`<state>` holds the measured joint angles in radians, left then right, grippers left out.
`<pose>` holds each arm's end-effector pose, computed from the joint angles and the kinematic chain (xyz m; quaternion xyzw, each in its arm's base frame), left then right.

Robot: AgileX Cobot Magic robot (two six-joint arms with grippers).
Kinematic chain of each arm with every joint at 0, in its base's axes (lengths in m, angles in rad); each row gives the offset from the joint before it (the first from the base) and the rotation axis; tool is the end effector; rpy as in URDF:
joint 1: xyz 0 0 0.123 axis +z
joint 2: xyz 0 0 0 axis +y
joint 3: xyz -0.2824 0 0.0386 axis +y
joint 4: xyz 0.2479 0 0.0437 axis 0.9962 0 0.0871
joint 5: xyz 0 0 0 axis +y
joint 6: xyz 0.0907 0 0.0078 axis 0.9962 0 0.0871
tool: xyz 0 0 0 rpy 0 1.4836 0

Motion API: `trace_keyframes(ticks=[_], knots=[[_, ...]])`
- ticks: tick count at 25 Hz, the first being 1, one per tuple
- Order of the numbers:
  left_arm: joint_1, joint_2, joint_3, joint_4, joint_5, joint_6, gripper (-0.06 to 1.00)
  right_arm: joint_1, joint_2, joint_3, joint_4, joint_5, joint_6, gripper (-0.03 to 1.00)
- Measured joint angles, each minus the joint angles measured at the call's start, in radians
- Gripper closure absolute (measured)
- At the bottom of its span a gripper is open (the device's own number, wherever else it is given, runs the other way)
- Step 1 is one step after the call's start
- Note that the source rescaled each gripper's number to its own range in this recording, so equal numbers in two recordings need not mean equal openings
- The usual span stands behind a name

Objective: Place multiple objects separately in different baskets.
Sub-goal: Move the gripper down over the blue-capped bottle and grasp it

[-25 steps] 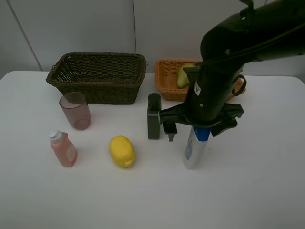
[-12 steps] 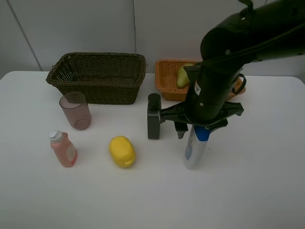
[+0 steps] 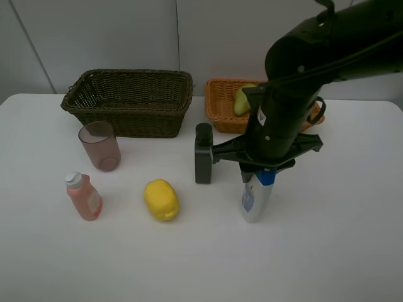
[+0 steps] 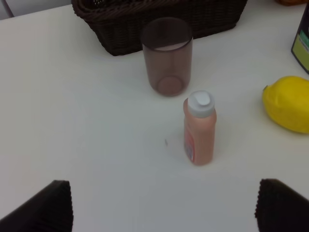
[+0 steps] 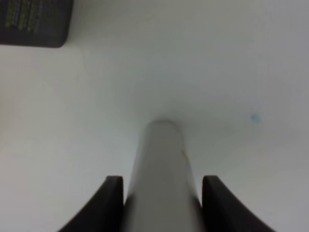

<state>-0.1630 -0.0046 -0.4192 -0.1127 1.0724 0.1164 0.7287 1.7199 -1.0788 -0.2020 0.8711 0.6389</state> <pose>0.0007 -0.0092 0.2539 0.1220 0.8654 -0.0676 0.4813 0.2471 0.2018 0.1944 -0.1036 0.9886 -0.0175 0.1078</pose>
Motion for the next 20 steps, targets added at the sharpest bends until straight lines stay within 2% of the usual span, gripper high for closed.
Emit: trace_keyframes(ticks=[16, 20], knots=[[0.0, 0.0, 0.0, 0.0, 0.0, 0.0, -0.05, 0.0, 0.0, 0.0, 0.0, 0.0, -0.011, 0.97], [0.0, 0.0, 0.0, 0.0, 0.0, 0.0, -0.05, 0.0, 0.0, 0.0, 0.032, -0.004, -0.04, 0.97]])
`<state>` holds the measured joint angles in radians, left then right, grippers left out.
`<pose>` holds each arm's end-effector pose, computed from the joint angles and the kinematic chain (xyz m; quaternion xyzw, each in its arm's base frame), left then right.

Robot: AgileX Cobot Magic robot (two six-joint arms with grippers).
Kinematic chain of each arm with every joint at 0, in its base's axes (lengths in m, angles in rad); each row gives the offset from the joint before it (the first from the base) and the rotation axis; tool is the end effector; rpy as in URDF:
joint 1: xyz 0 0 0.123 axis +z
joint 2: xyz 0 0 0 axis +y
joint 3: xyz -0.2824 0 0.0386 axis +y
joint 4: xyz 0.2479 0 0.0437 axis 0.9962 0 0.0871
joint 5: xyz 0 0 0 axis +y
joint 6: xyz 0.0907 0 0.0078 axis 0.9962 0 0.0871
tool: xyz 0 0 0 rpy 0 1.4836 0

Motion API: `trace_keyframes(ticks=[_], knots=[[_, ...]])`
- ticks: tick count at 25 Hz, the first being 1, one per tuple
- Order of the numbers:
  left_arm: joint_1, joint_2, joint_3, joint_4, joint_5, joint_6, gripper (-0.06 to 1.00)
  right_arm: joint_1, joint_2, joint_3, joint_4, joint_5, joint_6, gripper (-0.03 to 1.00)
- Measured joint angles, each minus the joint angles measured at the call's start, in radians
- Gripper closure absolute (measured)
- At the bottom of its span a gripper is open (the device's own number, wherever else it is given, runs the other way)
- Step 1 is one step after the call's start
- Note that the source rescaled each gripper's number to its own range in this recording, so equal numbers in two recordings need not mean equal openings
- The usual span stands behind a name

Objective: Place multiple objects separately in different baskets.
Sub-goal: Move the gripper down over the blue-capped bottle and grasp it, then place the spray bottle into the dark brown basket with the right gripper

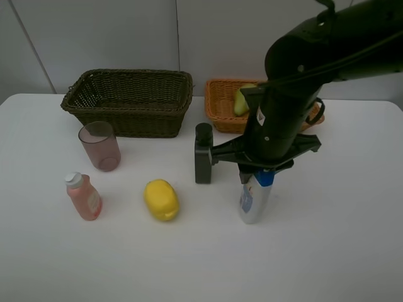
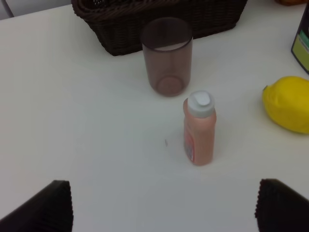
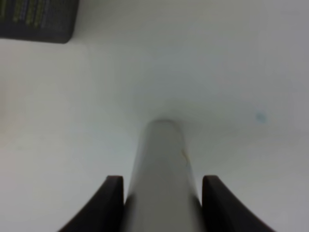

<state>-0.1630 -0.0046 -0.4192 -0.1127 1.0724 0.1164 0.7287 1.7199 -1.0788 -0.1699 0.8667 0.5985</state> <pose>0.0007 -0.0092 0.2539 0.1220 0.8654 -0.0676 0.4813 0.2458 0.2036 0.1941 -0.1144 0.9882 -0.0080 0.1011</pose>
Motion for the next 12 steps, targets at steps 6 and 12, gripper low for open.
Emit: trace_keyframes(ticks=[6, 12], knots=[[0.0, 0.0, 0.0, 0.0, 0.0, 0.0, -0.05, 0.0, -0.048, 0.004, 0.015, 0.009, -0.004, 0.97], [0.0, 0.0, 0.0, 0.0, 0.0, 0.0, -0.05, 0.0, -0.121, 0.004, 0.01, 0.038, -0.006, 0.97]])
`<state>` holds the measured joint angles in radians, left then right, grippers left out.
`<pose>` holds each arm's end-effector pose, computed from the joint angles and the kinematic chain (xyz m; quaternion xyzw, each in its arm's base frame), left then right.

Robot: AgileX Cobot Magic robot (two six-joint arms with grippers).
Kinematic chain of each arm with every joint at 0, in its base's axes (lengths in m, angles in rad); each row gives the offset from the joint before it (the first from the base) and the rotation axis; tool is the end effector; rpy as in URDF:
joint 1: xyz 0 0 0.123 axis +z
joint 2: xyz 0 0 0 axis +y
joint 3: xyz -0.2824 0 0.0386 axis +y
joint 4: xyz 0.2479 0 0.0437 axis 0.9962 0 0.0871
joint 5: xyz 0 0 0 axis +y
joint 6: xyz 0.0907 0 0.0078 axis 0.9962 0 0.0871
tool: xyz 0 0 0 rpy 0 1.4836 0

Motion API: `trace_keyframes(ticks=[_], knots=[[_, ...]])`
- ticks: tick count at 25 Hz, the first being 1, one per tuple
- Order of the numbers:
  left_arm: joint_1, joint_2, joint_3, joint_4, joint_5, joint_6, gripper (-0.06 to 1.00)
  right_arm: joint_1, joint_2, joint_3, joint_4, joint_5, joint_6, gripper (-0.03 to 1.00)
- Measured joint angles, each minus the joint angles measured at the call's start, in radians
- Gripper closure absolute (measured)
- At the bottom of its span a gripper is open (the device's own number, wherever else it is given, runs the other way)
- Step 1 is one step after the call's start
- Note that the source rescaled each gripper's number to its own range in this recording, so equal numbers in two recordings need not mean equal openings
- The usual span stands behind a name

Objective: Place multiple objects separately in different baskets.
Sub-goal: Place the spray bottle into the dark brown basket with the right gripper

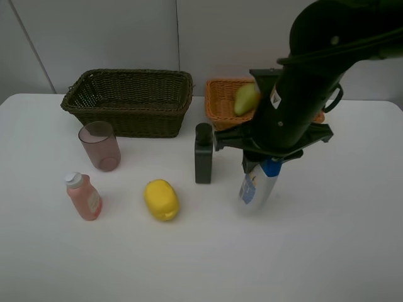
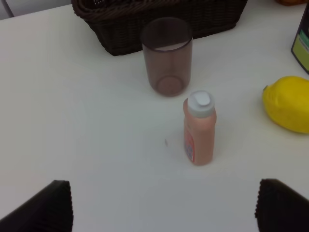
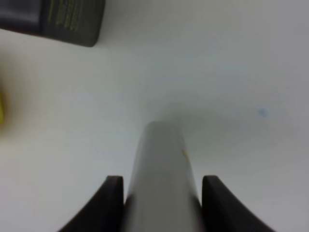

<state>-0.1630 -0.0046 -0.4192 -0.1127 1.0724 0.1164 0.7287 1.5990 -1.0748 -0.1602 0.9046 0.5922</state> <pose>0.0007 -0.0092 0.2539 0.1220 0.8654 -0.0676 0.4813 0.2344 0.1939 0.2301 -0.1094 0.9851 0.0161 0.1318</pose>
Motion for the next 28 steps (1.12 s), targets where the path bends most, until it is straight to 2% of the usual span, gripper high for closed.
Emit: trace_keyframes(ticks=[11, 22, 28], knots=[[0.0, 0.0, 0.0, 0.0, 0.0, 0.0, -0.05, 0.0, -0.031, -0.21, -0.062, 0.17, -0.093, 0.97], [0.0, 0.0, 0.0, 0.0, 0.0, 0.0, -0.05, 0.0, -0.023, -0.392, -0.162, 0.142, -0.2, 0.97], [0.0, 0.0, 0.0, 0.0, 0.0, 0.0, -0.05, 0.0, 0.039, -0.506, -0.184, 0.064, -0.253, 0.97]])
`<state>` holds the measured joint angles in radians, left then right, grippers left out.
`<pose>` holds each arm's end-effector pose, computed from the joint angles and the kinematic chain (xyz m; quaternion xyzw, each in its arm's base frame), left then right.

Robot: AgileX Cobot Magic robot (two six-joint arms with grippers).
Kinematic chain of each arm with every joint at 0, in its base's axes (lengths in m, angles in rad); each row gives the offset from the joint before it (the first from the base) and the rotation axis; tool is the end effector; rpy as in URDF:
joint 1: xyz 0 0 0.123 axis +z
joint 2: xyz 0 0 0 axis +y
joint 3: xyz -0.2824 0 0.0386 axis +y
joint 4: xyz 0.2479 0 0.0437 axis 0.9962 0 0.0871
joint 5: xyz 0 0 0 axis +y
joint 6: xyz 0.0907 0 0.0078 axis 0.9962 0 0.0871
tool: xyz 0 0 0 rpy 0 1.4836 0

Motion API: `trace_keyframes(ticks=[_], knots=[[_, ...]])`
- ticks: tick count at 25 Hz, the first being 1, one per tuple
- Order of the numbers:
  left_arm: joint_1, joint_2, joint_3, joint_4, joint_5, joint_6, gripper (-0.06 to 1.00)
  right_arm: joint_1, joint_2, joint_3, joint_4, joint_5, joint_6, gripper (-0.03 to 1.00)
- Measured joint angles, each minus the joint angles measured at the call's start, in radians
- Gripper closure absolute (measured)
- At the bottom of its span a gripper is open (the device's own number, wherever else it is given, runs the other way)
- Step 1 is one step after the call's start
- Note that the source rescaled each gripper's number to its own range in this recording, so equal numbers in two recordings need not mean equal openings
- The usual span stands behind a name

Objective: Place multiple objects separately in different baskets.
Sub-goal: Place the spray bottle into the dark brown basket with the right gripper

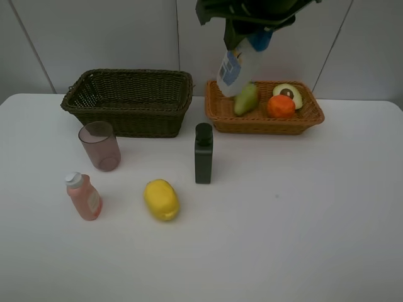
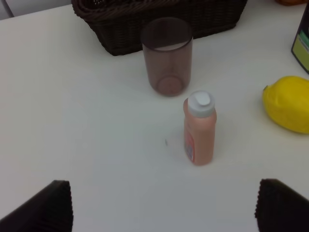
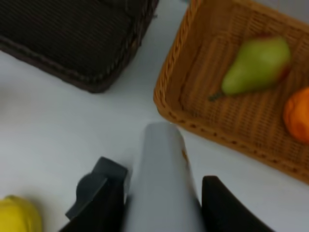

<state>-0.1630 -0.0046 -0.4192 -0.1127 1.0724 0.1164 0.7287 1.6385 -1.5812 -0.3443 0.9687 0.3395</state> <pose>0.0007 -0.0092 0.2539 0.1220 0.8654 -0.0676 0.4813 0.2863 0.2216 0.3625 -0.2285 0.9094 0.0144 0.3472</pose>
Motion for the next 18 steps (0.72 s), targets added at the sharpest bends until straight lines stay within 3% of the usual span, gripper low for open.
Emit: trace_keyframes(ticks=[18], knots=[[0.0, 0.0, 0.0, 0.0, 0.0, 0.0, -0.05, 0.0, 0.438, -0.369, 0.058, -0.315, -0.015, 0.97]])
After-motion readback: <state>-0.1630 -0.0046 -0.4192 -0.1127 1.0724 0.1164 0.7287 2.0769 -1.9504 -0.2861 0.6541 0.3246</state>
